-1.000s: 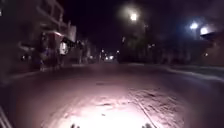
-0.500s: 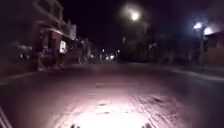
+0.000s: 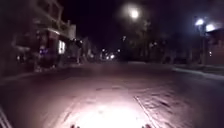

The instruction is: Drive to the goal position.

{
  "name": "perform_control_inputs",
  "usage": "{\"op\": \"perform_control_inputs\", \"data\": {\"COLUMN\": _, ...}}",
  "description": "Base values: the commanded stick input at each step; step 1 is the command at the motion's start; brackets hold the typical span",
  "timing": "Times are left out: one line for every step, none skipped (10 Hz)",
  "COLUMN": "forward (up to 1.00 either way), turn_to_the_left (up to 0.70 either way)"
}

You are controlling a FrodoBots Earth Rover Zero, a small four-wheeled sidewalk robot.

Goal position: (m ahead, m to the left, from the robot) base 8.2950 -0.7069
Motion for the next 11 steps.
{"op": "perform_control_inputs", "data": {"forward": 0.50, "turn_to_the_left": 0.00}}
{"op": "perform_control_inputs", "data": {"forward": 0.50, "turn_to_the_left": 0.00}}
{"op": "perform_control_inputs", "data": {"forward": 0.50, "turn_to_the_left": 0.00}}
{"op": "perform_control_inputs", "data": {"forward": 0.50, "turn_to_the_left": 0.00}}
{"op": "perform_control_inputs", "data": {"forward": 0.50, "turn_to_the_left": 0.00}}
{"op": "perform_control_inputs", "data": {"forward": 0.50, "turn_to_the_left": 0.00}}
{"op": "perform_control_inputs", "data": {"forward": 0.50, "turn_to_the_left": 0.00}}
{"op": "perform_control_inputs", "data": {"forward": 0.50, "turn_to_the_left": 0.00}}
{"op": "perform_control_inputs", "data": {"forward": 0.50, "turn_to_the_left": 0.00}}
{"op": "perform_control_inputs", "data": {"forward": 0.50, "turn_to_the_left": 0.00}}
{"op": "perform_control_inputs", "data": {"forward": 0.50, "turn_to_the_left": 0.00}}
